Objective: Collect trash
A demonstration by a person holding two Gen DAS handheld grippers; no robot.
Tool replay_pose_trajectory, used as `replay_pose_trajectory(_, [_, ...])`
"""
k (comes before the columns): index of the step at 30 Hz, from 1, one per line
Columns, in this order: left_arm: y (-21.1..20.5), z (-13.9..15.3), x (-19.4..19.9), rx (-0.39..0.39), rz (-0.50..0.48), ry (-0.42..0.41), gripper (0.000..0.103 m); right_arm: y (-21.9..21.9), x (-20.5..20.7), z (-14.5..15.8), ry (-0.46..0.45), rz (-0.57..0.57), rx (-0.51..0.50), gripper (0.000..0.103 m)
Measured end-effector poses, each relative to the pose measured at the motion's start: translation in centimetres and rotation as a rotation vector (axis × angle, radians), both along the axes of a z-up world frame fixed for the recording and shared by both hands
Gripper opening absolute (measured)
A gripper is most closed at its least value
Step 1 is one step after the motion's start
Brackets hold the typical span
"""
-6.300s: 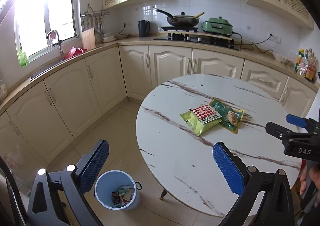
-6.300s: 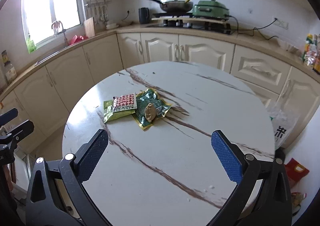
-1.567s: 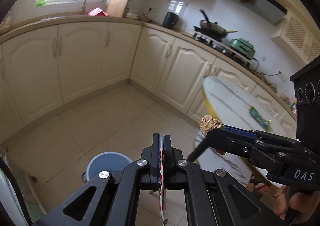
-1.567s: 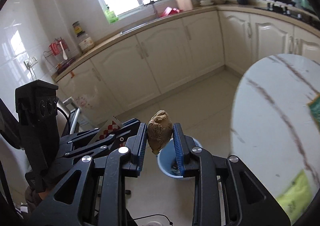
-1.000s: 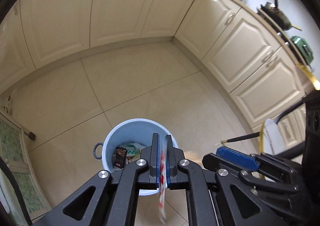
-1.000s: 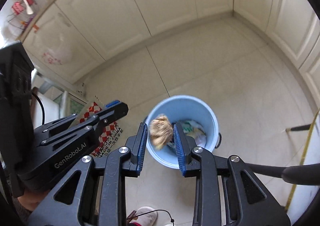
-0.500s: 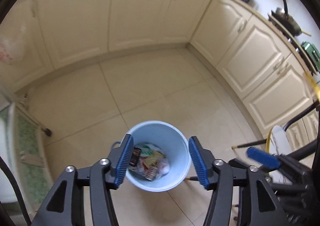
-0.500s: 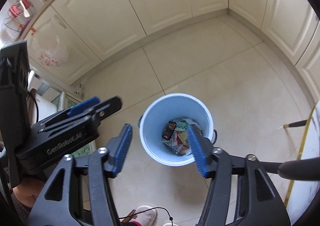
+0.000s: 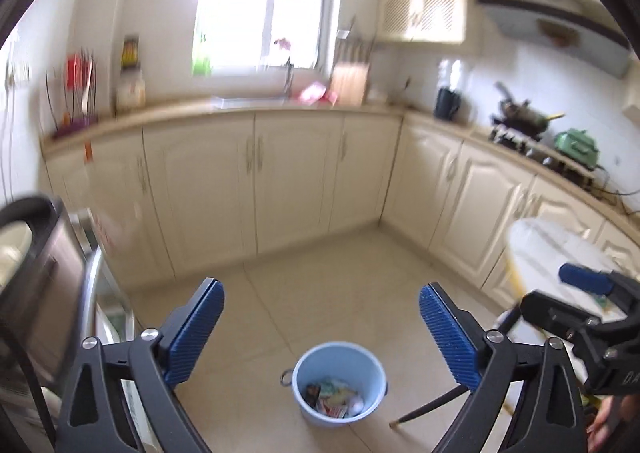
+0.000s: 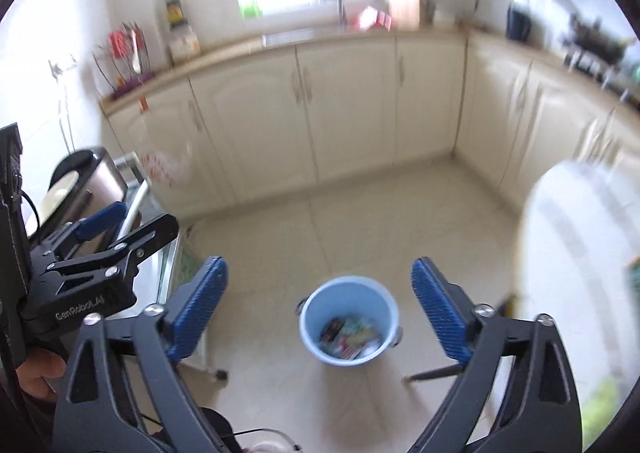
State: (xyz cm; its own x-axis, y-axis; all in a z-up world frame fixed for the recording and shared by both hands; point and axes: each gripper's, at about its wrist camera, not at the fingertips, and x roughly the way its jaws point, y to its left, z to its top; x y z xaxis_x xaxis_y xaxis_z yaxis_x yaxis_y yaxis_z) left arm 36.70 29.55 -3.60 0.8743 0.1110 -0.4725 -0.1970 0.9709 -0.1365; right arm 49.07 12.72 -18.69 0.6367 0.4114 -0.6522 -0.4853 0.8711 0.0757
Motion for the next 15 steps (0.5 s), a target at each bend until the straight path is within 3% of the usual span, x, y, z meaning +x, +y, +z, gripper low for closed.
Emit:
replay_pose_trajectory(4, [-4.7,2.8,-4.9,0.014,-0.024,-0.077,0.102,-3.3,-6.8,5.6,-0.162,-0.08,-0.01,0.103])
replay_pose_trajectory(7, [-8.2,4.5,-8.7,0.044,-0.055,-0.132,0.102,-6.0,-11.5,8.9,-0.239,-0.124,0.04,0.103])
replay_pose_trajectory(15, [-14.4,4.8,-19.2,0.114,-0.181,-0.279,0.102,-12.2,-20.9,15.8,-0.392,-0.278,0.064,0.103])
